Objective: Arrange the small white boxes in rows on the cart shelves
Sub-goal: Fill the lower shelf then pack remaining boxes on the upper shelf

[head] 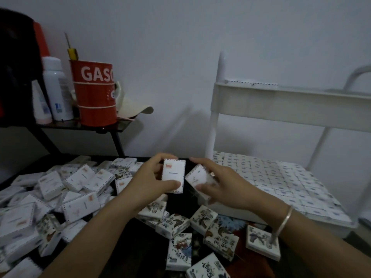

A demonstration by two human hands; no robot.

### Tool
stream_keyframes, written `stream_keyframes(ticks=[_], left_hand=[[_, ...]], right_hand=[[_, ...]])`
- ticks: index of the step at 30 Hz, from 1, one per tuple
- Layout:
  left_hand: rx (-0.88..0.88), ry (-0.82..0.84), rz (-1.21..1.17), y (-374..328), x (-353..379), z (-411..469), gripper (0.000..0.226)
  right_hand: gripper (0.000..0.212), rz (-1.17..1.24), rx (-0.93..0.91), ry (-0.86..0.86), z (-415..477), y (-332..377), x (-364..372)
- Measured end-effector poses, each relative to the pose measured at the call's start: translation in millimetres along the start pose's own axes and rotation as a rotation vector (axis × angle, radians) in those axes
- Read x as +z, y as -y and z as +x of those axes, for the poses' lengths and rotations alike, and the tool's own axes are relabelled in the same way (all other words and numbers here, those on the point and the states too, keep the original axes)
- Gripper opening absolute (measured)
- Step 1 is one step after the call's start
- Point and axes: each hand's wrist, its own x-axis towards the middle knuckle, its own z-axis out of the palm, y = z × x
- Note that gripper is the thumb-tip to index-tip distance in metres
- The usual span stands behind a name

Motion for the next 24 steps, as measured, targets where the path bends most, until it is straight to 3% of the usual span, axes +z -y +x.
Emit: stream_keyframes(ticks=[9, 14, 18, 24], left_hand=[[0.363, 0.147, -0.020, -132, 58, 18, 0.038], [0.551, 0.060, 0.031, -218, 79, 51, 0.035], [0.502, 0.063, 0.133, -262, 103, 89, 0.040], [0.457, 0.180, 0.441, -265, 137, 131, 0.042]], right_hand=[[0.072, -0.030, -0.038, -0.221, -57, 9, -127], [0.039, -0.012, -0.032, -0.526, -77, 14, -191], [0.032, 0.046, 0.036, -0.663, -79, 8, -232], [0.031, -0.115, 0.082, -0.791, -72, -4, -256]])
